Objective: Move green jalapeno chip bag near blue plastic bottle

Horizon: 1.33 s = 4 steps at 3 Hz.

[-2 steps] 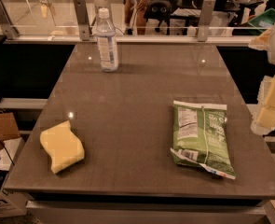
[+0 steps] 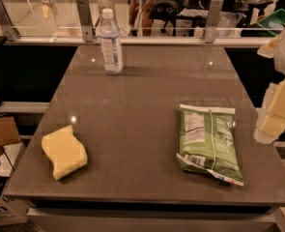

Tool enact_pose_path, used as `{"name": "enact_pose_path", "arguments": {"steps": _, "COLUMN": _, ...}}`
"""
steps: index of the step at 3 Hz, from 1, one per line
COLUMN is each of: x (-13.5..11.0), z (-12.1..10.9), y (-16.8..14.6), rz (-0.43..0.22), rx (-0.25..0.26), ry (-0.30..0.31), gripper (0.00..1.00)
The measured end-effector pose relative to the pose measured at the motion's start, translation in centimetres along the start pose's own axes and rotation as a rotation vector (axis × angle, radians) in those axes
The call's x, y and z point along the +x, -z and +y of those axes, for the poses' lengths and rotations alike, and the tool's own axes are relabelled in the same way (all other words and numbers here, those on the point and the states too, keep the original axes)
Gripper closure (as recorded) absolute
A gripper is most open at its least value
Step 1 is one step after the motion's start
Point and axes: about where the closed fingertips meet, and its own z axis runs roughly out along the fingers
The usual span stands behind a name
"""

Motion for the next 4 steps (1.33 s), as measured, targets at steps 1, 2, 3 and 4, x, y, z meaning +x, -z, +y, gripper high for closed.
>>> {"name": "enact_pose_path", "arguments": {"steps": 1, "x": 0.1, "z": 0.7, "y": -1.7, "rz": 0.005, "rx": -0.008, "ry": -0.098, "gripper": 0.0}}
{"name": "enact_pose_path", "arguments": {"steps": 2, "x": -0.1, "z": 1.4, "y": -3.6, "rz": 0.018, "rx": 0.002, "ry": -0.211, "gripper": 0.0}}
{"name": "enact_pose_path", "arguments": {"steps": 3, "x": -0.1, "z": 2.0, "y": -5.7, "rz": 0.043, "rx": 0.012, "ry": -0.32, "gripper": 0.0}}
{"name": "enact_pose_path", "arguments": {"steps": 4, "x": -0.2, "z": 3.3, "y": -7.5, "rz": 0.063, "rx": 0.001, "ry": -0.381, "gripper": 0.0}}
